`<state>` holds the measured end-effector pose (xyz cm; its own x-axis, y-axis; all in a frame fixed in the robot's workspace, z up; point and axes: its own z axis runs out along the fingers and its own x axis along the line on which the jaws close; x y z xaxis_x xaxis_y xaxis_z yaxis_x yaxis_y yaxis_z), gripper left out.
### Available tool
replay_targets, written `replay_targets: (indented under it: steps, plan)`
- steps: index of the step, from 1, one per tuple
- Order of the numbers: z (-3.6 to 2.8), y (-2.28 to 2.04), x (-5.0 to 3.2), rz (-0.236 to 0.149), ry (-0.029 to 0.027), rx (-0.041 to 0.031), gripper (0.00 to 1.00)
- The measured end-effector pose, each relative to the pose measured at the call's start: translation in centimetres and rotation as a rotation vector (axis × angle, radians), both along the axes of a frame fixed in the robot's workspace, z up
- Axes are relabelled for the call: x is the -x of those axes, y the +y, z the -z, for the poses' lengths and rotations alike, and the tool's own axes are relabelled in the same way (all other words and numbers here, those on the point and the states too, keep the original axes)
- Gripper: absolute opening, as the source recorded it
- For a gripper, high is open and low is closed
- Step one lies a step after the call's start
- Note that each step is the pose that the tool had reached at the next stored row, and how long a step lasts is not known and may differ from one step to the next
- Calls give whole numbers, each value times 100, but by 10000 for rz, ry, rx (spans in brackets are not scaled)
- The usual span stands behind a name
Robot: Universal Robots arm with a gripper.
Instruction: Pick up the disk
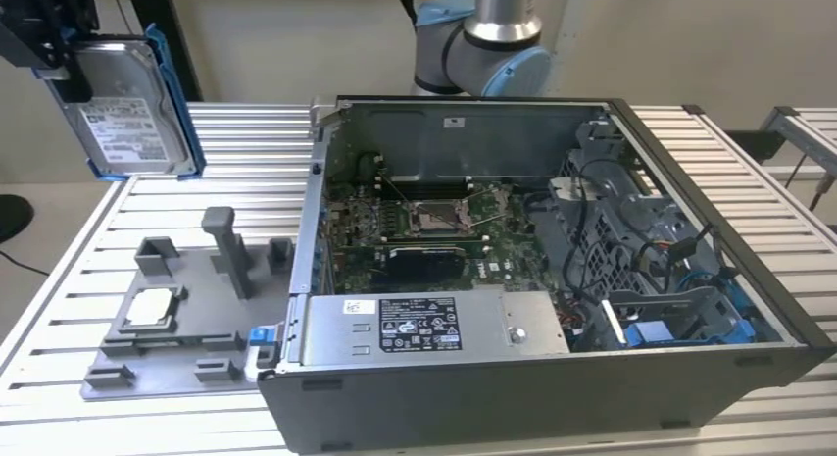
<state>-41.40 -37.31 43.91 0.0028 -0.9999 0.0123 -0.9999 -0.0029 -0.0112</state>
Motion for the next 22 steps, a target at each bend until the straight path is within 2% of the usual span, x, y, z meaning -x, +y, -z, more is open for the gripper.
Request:
replay_targets:
  steps: [9,11,17,20,22]
  plan:
    - [-411,0,0,0,-2,-1,0]
    - [-481,0,0,0,1,0,0]
    - [-491,0,-10,-1,-1,-1,0]
    - [-491,0,-69,-1,0,-1,0]
    - [-491,0,-144,0,7,-1,0]
